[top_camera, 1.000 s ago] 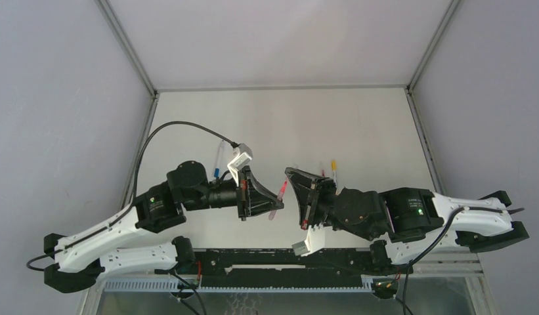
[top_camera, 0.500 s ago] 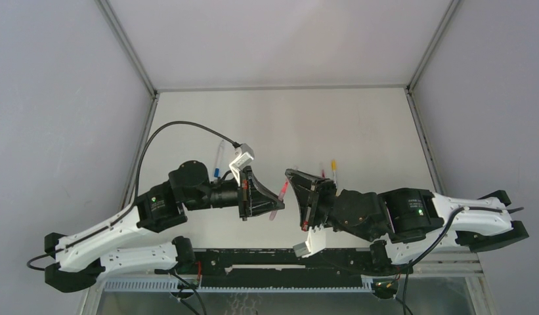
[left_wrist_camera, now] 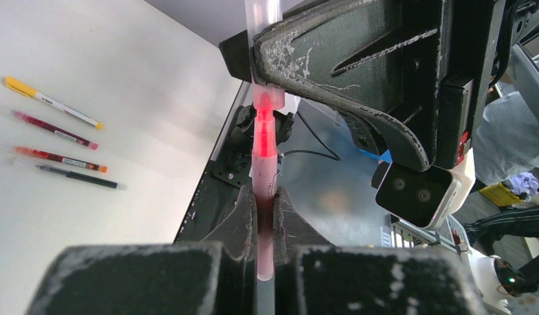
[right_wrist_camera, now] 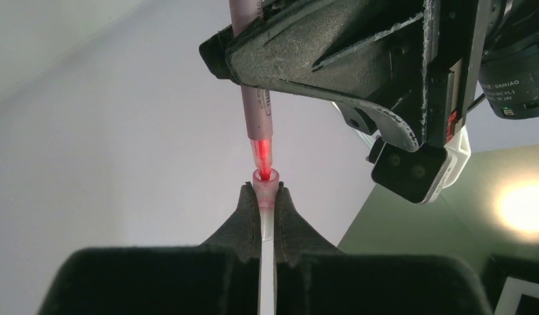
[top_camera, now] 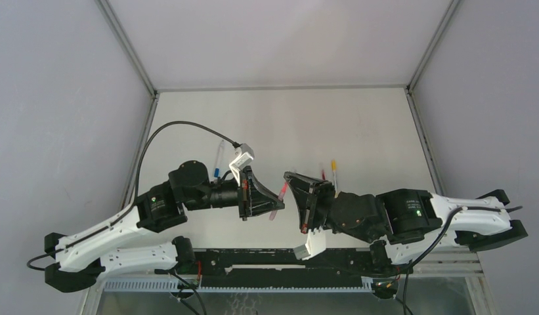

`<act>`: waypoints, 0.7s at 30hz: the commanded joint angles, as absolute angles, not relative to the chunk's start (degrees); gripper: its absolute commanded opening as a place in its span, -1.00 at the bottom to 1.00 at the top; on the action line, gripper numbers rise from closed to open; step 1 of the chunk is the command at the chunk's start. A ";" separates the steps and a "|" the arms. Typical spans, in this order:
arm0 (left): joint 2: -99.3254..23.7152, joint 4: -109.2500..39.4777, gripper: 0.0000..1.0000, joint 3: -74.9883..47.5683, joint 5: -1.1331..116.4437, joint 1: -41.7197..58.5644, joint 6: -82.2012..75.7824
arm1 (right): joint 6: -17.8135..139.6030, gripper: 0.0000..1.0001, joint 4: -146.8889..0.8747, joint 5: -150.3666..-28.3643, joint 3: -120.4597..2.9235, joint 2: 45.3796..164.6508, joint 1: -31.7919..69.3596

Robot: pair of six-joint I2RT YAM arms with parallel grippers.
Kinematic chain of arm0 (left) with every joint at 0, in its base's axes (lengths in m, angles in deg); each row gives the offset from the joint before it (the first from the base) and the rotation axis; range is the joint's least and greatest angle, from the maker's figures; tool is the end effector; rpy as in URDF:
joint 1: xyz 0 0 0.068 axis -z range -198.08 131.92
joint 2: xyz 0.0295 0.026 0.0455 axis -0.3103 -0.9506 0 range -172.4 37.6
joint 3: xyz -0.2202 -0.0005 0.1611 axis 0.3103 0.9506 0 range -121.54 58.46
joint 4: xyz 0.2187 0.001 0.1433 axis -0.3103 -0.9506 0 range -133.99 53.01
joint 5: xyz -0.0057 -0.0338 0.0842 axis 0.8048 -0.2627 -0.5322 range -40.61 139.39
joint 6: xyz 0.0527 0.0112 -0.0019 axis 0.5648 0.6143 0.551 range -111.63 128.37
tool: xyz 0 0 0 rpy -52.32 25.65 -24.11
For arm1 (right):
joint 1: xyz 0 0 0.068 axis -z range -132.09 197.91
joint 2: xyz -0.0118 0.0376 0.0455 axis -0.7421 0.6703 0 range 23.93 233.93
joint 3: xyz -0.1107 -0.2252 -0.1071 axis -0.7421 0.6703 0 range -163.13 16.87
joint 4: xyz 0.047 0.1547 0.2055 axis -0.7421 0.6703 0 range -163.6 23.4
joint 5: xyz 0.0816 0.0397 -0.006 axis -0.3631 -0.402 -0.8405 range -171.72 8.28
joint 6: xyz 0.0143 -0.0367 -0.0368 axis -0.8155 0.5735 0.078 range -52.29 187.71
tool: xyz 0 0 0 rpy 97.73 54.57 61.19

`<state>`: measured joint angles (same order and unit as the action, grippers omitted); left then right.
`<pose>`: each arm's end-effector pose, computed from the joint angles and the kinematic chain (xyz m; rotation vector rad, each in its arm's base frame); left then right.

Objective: Insert the pens into the pen caps
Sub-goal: Insert the pen cap onto the pen.

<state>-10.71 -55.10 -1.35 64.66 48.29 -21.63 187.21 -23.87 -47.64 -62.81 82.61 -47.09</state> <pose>0.0636 -0.1688 0.4059 0.8094 1.7369 -1.4333 0.0041 0.1818 0.4332 -2.0778 -0.2537 -0.8756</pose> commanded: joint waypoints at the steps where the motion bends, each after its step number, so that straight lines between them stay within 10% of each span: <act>1: -10.27 -52.82 -1.00 -3.42 64.70 48.57 -21.73 | 198.76 -1.00 -24.61 -47.78 -63.01 82.59 -48.01; 21: -10.21 -52.72 -1.00 -4.48 62.56 48.54 -21.89 | 196.90 -1.00 -23.32 -49.63 -59.63 82.92 -50.18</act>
